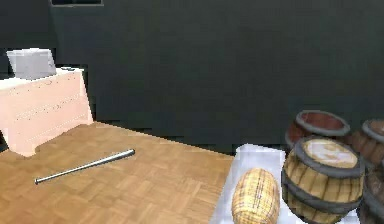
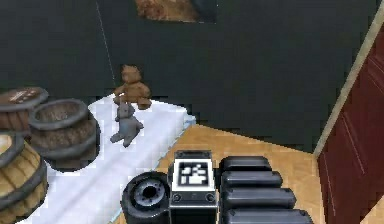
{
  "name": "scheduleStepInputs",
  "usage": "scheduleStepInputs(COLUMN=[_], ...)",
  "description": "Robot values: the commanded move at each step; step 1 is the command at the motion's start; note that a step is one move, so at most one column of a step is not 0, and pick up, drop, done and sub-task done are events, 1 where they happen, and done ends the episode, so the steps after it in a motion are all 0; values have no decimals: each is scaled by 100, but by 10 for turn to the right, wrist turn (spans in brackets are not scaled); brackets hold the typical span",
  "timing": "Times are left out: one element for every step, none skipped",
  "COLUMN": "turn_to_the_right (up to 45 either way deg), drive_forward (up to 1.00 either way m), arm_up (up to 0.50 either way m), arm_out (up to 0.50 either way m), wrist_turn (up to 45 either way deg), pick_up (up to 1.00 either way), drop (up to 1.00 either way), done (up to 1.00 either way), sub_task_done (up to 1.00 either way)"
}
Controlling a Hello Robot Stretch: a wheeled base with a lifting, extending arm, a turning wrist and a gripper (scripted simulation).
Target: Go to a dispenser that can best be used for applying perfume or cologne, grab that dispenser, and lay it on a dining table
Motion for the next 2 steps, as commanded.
scheduleStepInputs(turn_to_the_right=[450,450], drive_forward=[0,0], arm_up=[0,0], arm_out=[0,0], wrist_turn=[0,0], pick_up=[0,0], drop=[0,0], done=[0,0], sub_task_done=[0,0])
